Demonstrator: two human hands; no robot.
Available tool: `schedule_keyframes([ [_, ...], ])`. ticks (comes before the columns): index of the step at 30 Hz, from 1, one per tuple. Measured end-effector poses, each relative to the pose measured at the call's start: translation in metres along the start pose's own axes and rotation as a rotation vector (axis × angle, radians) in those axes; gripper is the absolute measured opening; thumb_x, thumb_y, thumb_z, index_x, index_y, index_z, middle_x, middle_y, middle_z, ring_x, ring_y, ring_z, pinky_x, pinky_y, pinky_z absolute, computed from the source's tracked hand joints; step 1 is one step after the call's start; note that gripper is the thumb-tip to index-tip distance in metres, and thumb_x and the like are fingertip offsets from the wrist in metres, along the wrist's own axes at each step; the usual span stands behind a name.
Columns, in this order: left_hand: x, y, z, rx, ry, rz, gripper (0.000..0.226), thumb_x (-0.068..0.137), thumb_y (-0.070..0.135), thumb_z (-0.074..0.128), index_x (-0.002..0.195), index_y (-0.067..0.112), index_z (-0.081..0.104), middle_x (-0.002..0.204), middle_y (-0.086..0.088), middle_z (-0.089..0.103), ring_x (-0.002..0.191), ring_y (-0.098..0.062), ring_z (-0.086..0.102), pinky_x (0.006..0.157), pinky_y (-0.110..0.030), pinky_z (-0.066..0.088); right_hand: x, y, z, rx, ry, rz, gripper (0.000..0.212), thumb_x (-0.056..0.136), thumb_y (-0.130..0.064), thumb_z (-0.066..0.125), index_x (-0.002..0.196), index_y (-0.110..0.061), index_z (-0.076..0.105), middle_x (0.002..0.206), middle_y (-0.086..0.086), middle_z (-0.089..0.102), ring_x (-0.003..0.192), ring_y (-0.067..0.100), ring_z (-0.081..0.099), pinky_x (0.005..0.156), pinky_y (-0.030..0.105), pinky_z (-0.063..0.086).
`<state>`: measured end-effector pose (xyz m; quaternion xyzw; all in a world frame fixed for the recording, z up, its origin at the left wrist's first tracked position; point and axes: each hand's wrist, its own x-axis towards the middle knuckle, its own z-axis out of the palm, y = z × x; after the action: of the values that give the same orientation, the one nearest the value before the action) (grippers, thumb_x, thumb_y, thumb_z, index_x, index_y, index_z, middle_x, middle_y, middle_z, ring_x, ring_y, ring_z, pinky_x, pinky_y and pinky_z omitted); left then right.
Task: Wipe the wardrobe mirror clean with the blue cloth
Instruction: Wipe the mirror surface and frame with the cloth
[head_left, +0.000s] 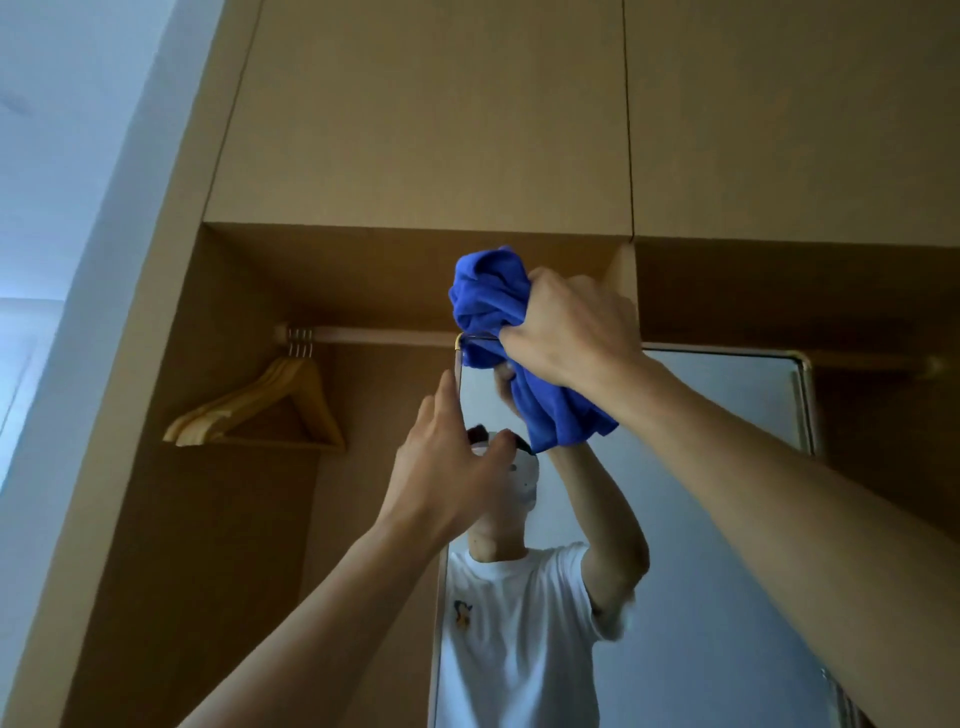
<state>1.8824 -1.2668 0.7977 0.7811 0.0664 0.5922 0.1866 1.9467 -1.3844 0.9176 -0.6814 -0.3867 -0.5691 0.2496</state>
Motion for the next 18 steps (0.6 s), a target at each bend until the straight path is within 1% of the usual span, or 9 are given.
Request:
schedule_keyframes([
  [3, -0.011, -0.006, 0.001, -0.016, -0.034, -0.019, 0.064, 0.086, 0.040, 0.062, 0.143, 0.023, 0.039, 0.115, 0.002, 0.055, 0.101, -0.015, 0.053, 0.077, -0.030, 0.041, 0.005, -0.020, 0.007, 0.011, -0.009, -0.054, 0.025, 0.084, -0.038, 0.063, 0.094, -0.016, 0.056, 0.062, -0.004, 0.050, 0.049, 0.011, 0.042, 0.046, 0.025, 0.025],
  [5, -0.019, -0.011, 0.002, -0.014, -0.060, -0.037, 0.067, 0.087, 0.041, 0.062, 0.145, 0.020, 0.037, 0.116, -0.001, 0.054, 0.101, -0.016, 0.052, 0.072, -0.025, 0.038, 0.007, -0.030, 0.009, 0.015, -0.020, -0.081, 0.023, 0.084, -0.036, 0.062, 0.095, -0.017, 0.056, 0.063, -0.004, 0.049, 0.050, 0.013, 0.040, 0.046, 0.026, 0.024],
  [6, -0.023, -0.014, 0.002, -0.011, -0.070, -0.040, 0.068, 0.087, 0.042, 0.062, 0.147, 0.023, 0.035, 0.117, 0.001, 0.054, 0.100, -0.013, 0.051, 0.070, -0.020, 0.036, 0.007, -0.032, 0.010, 0.021, -0.029, -0.097, 0.023, 0.083, -0.035, 0.062, 0.096, -0.017, 0.056, 0.065, -0.004, 0.050, 0.052, 0.015, 0.041, 0.047, 0.025, 0.023],
  [8, -0.034, -0.019, 0.003, -0.027, -0.076, -0.039, 0.067, 0.088, 0.044, 0.061, 0.147, 0.035, 0.031, 0.116, 0.009, 0.052, 0.095, -0.003, 0.048, 0.067, -0.011, 0.033, 0.004, -0.035, 0.011, 0.034, -0.054, -0.148, 0.023, 0.083, -0.033, 0.062, 0.098, -0.019, 0.053, 0.071, -0.004, 0.053, 0.064, 0.021, 0.049, 0.050, 0.028, 0.026],
  [10, -0.045, -0.025, 0.006, -0.069, -0.072, -0.043, 0.061, 0.086, 0.047, 0.061, 0.141, 0.046, 0.034, 0.110, 0.015, 0.051, 0.093, 0.002, 0.049, 0.067, -0.010, 0.033, -0.001, -0.036, 0.012, 0.026, -0.070, -0.231, 0.023, 0.081, -0.030, 0.061, 0.100, -0.021, 0.051, 0.080, -0.004, 0.055, 0.081, 0.025, 0.052, 0.059, 0.030, 0.030],
  [11, -0.051, -0.027, 0.007, -0.096, -0.068, -0.051, 0.061, 0.085, 0.048, 0.061, 0.140, 0.049, 0.034, 0.110, 0.017, 0.051, 0.096, 0.004, 0.049, 0.069, -0.010, 0.034, -0.005, -0.036, 0.013, 0.007, -0.074, -0.281, 0.025, 0.082, -0.029, 0.061, 0.103, -0.022, 0.051, 0.084, -0.004, 0.055, 0.088, 0.025, 0.053, 0.062, 0.032, 0.031],
  [13, -0.062, -0.031, 0.011, -0.119, -0.059, -0.061, 0.063, 0.087, 0.047, 0.062, 0.142, 0.050, 0.032, 0.111, 0.020, 0.050, 0.103, 0.005, 0.047, 0.072, -0.007, 0.035, -0.013, -0.038, 0.015, -0.058, -0.072, -0.385, 0.034, 0.082, -0.028, 0.061, 0.115, -0.022, 0.054, 0.096, -0.002, 0.060, 0.100, 0.026, 0.054, 0.065, 0.034, 0.033],
  [15, -0.070, -0.035, 0.015, -0.104, -0.049, -0.067, 0.064, 0.090, 0.044, 0.063, 0.145, 0.048, 0.031, 0.107, 0.025, 0.047, 0.105, 0.007, 0.045, 0.073, -0.002, 0.036, -0.021, -0.041, 0.019, -0.123, -0.058, -0.466, 0.043, 0.083, -0.026, 0.061, 0.125, -0.021, 0.054, 0.106, 0.001, 0.064, 0.106, 0.027, 0.054, 0.070, 0.036, 0.037],
  [18, -0.083, -0.038, 0.018, -0.105, -0.061, -0.094, 0.069, 0.092, 0.046, 0.061, 0.150, 0.047, 0.026, 0.111, 0.022, 0.047, 0.098, 0.025, 0.042, 0.069, -0.003, 0.036, -0.032, -0.046, 0.022, -0.159, -0.061, -0.496, 0.044, 0.083, -0.025, 0.059, 0.127, -0.020, 0.055, 0.109, 0.002, 0.065, 0.108, 0.028, 0.053, 0.078, 0.038, 0.039],
])
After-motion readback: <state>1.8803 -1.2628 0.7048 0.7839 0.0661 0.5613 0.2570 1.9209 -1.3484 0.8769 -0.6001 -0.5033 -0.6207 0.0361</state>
